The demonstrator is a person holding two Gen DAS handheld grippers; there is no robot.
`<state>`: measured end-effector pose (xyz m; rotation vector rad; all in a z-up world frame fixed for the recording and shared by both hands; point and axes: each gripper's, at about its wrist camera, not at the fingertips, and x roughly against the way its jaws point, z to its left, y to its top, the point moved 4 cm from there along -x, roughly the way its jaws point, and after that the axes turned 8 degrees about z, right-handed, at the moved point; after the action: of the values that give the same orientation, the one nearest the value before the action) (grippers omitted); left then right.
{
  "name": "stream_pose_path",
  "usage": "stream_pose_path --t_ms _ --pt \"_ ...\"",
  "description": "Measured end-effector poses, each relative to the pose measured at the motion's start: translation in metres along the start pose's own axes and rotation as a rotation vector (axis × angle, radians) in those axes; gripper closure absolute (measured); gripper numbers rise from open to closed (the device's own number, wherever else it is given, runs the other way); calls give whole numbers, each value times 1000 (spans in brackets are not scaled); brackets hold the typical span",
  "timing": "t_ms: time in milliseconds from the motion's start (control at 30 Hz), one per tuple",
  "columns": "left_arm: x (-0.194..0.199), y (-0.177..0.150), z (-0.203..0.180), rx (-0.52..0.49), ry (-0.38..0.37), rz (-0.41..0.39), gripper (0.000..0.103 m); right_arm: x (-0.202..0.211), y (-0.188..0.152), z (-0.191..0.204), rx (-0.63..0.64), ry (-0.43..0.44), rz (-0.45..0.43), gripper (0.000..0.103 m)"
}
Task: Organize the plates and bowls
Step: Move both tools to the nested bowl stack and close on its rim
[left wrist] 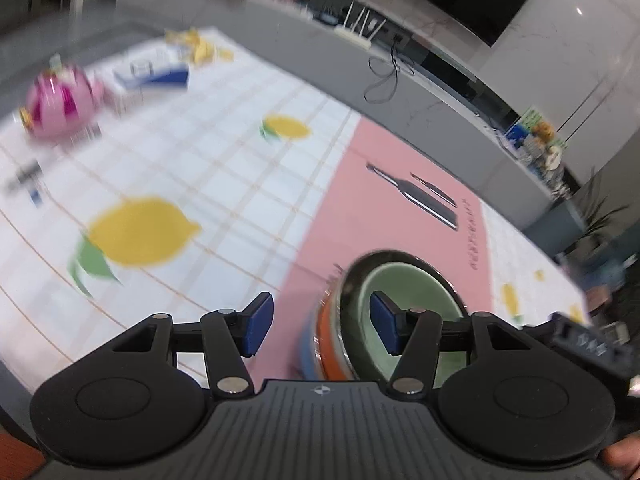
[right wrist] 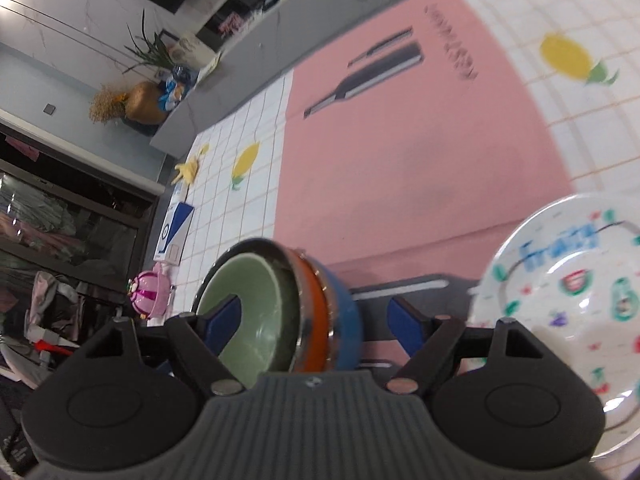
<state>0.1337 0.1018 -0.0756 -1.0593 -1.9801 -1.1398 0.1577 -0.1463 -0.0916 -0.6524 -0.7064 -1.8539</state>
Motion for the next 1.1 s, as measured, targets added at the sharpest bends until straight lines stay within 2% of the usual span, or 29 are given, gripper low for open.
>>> stream_pose_path --t_ms 233,367,467,800,1100 --pt "-22 -5 7 40 -13 53 38 -19 -3 -7 -25 16 66 24" --pt "-30 -9 15 121 -80 83 37 -25 -7 -12 -40 15 89 24" --pt "-34 -11 15 135 -106 103 37 -29 -8 -16 -50 10 100 27" --pt "-38 -13 12 153 -115 105 45 -29 -9 -15 -64 51 92 41" --pt "-37 -15 7 119 -80 87 50 -27 -11 -12 -32 29 74 45"
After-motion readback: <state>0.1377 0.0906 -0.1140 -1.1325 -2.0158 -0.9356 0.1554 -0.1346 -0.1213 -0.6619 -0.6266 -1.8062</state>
